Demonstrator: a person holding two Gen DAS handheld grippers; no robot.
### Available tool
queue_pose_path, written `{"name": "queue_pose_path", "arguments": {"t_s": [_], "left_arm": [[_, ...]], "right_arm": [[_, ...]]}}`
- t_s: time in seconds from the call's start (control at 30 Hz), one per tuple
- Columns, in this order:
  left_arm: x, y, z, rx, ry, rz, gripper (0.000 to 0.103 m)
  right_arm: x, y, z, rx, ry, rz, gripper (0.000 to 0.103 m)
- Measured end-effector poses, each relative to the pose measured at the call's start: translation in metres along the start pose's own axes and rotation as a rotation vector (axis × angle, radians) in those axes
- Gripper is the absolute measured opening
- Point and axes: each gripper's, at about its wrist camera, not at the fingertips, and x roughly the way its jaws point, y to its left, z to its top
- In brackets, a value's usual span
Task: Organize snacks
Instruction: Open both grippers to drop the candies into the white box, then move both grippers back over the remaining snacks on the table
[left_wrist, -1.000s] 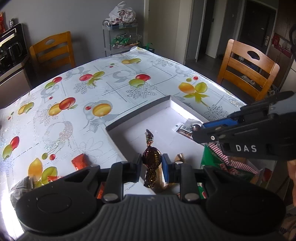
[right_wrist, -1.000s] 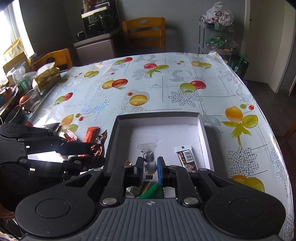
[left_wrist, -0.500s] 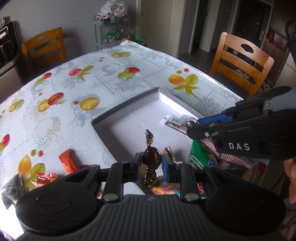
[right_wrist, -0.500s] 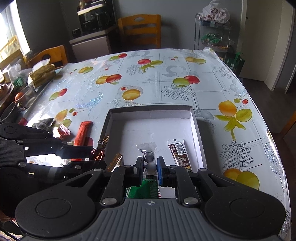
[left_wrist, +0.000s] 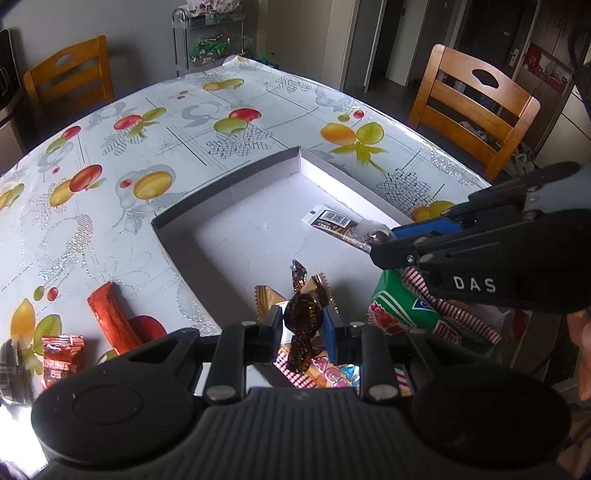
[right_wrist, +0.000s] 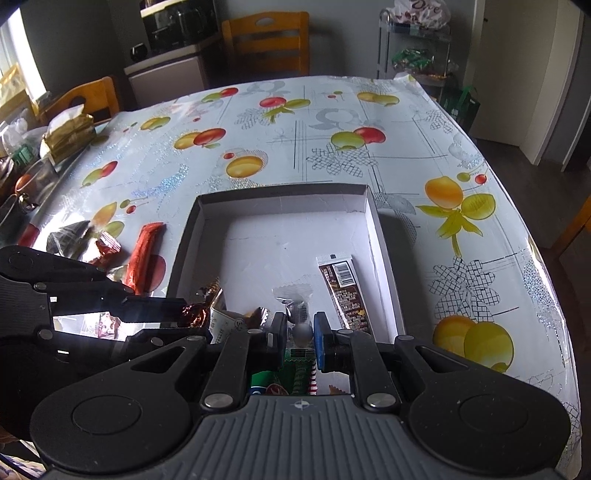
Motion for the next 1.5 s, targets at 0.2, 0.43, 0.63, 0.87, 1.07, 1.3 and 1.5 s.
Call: {"name": "queue_pose_path", "arguments": {"t_s": [0.2, 0.43, 0.63, 0.87, 1.07, 1.3, 1.5], "left_arm": [[0.009, 0.003, 0.001, -0.006, 0.023, -0.011, 0.021], [0.013, 0.007, 0.004, -0.003, 0.025, -0.031, 0.021], [0.016, 0.011, 0.002, -0.023, 0.031, -0.062, 0.021], [0.013, 0.011, 0.003, -0.02, 0.009, -0.053, 0.024], [0.006, 0.009, 0.003, -0.005, -0.028, -0.048, 0.036], [-0.005, 0.017, 0.001, -0.045, -0.063, -0.023, 0.037], [-0.016, 0.037, -0.007, -0.111, -0.074, 0.045, 0.037]], "right_arm": [[0.008, -0.001, 0.001, 0.001, 0.023, 0.004, 0.017], [0.02, 0.0, 0.004, -0.003, 0.054, 0.004, 0.018], [0.03, -0.001, 0.003, 0.014, 0.087, 0.007, 0.019], [0.032, 0.001, 0.006, 0.003, 0.089, 0.002, 0.019], [0.027, 0.0, 0.008, 0.01, 0.068, -0.007, 0.023], [0.015, 0.002, 0.017, 0.029, 0.018, -0.004, 0.03], [0.012, 0.019, 0.027, 0.003, -0.008, 0.045, 0.03]]}}
